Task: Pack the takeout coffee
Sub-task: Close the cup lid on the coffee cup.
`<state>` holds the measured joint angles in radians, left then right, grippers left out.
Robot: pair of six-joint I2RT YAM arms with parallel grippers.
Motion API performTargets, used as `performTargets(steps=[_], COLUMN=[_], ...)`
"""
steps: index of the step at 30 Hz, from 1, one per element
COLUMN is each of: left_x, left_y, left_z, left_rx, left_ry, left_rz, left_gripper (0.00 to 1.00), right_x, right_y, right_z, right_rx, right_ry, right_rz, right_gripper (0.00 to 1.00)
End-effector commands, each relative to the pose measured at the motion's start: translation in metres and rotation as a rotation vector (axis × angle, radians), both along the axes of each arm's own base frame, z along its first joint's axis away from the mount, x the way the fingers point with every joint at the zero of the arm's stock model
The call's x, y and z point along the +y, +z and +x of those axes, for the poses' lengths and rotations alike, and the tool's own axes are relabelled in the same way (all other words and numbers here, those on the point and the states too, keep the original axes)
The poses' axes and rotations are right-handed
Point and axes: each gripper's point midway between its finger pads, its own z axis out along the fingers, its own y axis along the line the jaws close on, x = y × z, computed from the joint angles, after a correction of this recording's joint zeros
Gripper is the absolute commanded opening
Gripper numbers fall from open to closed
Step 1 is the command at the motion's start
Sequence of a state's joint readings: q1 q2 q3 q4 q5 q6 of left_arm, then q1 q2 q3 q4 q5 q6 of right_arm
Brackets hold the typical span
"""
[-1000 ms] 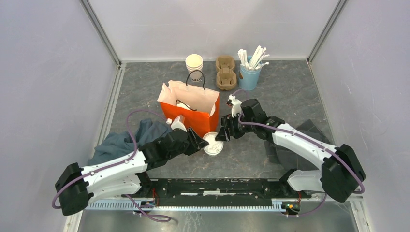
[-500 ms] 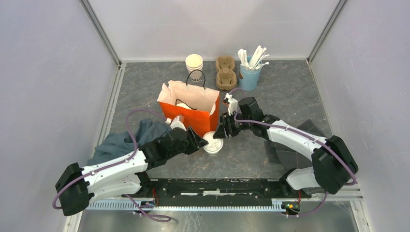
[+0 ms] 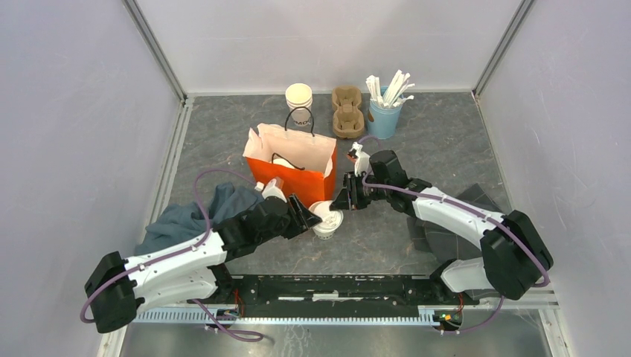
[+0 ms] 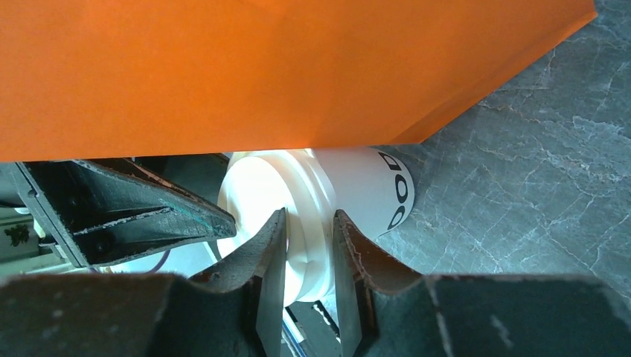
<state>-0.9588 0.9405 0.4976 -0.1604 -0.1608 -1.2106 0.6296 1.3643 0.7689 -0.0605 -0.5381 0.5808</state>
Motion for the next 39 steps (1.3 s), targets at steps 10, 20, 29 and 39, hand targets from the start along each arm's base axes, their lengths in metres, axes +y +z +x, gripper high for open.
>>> performTargets(steps=[10,20,29,39], left_x=[0.005,-0.003,-0.006,-0.013], left_y=[0.031,0.027,0.026,0.027], left_z=[0.015,0.024,0.024,0.016], left_rx=[-0.117,-0.133,-0.128,-0.097], left_ry=[0.036,0.007,-0.025,-0.06], left_rz=[-0.037,-0.003,-0.029,-0.077], left_gripper=[0.7,0.63,0.51,0.42], right_x=[0.004,0.002,0.01,0.015], right_y=[0.01,-0.002,0.004,-0.001], right_z=[0.003,0.009,0.008,0.007], right_rx=[0.0,0.02,0.027,0.03], right_ry=[-0.038,-0.094,-0.065,-0.054], right_rz=[0.072,0.056,0.084,0.073], right_gripper=[0.43,0.46,0.51,0.45])
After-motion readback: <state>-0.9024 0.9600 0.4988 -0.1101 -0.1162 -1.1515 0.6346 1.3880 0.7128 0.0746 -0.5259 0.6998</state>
